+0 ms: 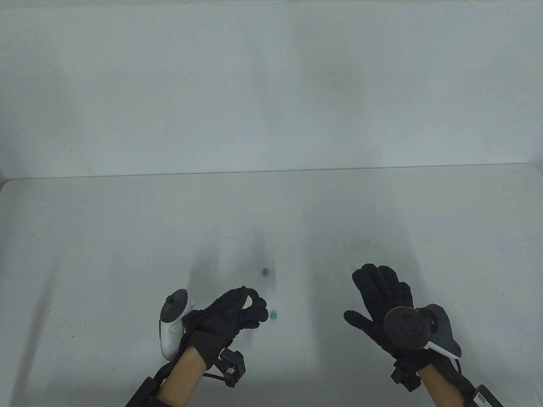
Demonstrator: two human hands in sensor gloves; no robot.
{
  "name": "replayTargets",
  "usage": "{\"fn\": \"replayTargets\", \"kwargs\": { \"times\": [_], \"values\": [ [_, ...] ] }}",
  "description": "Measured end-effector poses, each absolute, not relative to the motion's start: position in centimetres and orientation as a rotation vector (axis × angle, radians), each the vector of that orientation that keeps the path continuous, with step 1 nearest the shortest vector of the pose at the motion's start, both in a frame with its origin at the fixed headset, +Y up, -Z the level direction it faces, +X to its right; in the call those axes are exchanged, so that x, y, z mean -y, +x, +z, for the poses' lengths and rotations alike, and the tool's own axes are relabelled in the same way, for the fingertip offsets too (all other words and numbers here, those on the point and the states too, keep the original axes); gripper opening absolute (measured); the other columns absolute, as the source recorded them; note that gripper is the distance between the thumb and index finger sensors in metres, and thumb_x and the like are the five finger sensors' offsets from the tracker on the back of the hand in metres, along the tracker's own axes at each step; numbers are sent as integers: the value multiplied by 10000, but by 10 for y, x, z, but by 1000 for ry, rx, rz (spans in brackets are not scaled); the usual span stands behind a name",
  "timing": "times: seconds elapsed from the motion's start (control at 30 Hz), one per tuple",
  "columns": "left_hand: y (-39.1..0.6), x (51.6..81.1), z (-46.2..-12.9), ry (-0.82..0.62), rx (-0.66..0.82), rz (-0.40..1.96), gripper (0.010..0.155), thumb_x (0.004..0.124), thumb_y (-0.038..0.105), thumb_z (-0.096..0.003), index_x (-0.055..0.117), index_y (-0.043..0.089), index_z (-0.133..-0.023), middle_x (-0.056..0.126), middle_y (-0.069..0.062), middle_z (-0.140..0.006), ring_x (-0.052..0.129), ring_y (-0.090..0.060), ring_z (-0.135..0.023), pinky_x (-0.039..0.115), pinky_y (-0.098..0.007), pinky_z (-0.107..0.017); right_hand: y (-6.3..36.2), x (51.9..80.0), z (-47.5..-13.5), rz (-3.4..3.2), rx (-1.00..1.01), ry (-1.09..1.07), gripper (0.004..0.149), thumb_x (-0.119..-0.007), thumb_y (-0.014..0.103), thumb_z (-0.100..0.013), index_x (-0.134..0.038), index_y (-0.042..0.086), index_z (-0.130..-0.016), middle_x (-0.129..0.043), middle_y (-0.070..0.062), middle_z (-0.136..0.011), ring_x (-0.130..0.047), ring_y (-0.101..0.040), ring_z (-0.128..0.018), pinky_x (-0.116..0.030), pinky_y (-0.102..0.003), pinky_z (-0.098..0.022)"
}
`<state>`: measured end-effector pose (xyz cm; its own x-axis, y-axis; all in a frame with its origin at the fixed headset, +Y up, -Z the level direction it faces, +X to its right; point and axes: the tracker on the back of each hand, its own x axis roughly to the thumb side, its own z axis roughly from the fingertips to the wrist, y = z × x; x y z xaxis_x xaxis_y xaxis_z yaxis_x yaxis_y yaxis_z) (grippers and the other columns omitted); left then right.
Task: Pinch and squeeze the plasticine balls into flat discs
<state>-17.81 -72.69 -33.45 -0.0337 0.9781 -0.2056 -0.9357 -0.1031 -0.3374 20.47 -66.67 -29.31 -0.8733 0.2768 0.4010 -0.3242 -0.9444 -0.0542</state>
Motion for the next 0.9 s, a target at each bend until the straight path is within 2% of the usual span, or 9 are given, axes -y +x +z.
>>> {"fn": "replayTargets", "kwargs": {
  "times": [0.17, 0.33, 0.37, 0.4, 0.43, 0.47, 0.53, 0.63, 0.9],
  "values": [
    [-179, 725, -335, -417, 101, 1590, 416, 783, 409, -512, 833, 135, -822, 1008, -22, -684, 1110, -183, -559, 909, -351, -518, 205, 667, -293, 2765, 173, 567, 807, -498, 652, -565, -303, 152, -1168, -308, -165, -1236, -351, -535, -1104, -438, -762, -694],
    [-178, 721, -333, -380, 108, 1582, 412, 765, 419, -516, 831, 147, -819, 1011, 1, -676, 1119, -154, -550, 925, -329, -516, 204, 668, -294, 2772, 163, 566, 808, -498, 652, -565, -301, 151, -1168, -308, -165, -1236, -348, -534, -1105, -439, -761, -694],
    [-178, 722, -333, -391, 118, 1626, 438, 748, 431, -523, 813, 144, -847, 997, -15, -715, 1105, -182, -590, 907, -349, -536, 204, 667, -294, 2772, 164, 569, 808, -498, 651, -566, -301, 151, -1169, -306, -163, -1236, -354, -532, -1103, -438, -761, -695],
    [-178, 723, -333, -416, 140, 1660, 564, 702, 493, -524, 754, 101, -928, 943, -81, -815, 1057, -258, -675, 861, -401, -574, 204, 667, -293, 2770, 167, 571, 809, -498, 652, -565, -301, 151, -1169, -306, -164, -1236, -351, -533, -1104, -439, -761, -694],
    [-177, 724, -334, -484, 197, 1717, 758, 648, 569, -524, 618, 10, -1035, 798, -209, -962, 955, -370, -793, 784, -477, -625, 204, 666, -293, 2767, 174, 572, 809, -499, 652, -565, -302, 150, -1169, -307, -165, -1236, -350, -533, -1105, -439, -761, -694],
    [-178, 724, -335, -508, 223, 1748, 843, 617, 602, -528, 504, -21, -1084, 670, -264, -1041, 850, -437, -883, 717, -525, -668, 204, 666, -293, 2765, 177, 573, 807, -498, 652, -565, -302, 153, -1168, -308, -164, -1235, -350, -533, -1105, -439, -761, -694],
    [-179, 724, -336, -475, 234, 1790, 898, 607, 610, -528, 377, -28, -1117, 531, -291, -1102, 751, -463, -960, 667, -545, -700, 205, 665, -292, 2760, 185, 573, 807, -498, 652, -565, -303, 153, -1168, -308, -166, -1236, -352, -532, -1104, -439, -760, -695],
    [-180, 724, -336, -459, 238, 1785, 862, 617, 579, -539, 376, -16, -1114, 534, -269, -1103, 743, -441, -976, 665, -526, -711, 205, 665, -292, 2757, 181, 576, 808, -498, 652, -564, -303, 152, -1168, -306, -162, -1236, -350, -533, -1105, -438, -761, -694],
    [-182, 723, -336, -385, 160, 1682, 502, 657, 279, -579, 610, 53, -1024, 784, -174, -973, 950, -316, -827, 792, -442, -648, 204, 665, -292, 2758, 190, 581, 807, -497, 653, -565, -304, 152, -1168, -310, -166, -1235, -351, -533, -1104, -440, -761, -694]
  ]
}}
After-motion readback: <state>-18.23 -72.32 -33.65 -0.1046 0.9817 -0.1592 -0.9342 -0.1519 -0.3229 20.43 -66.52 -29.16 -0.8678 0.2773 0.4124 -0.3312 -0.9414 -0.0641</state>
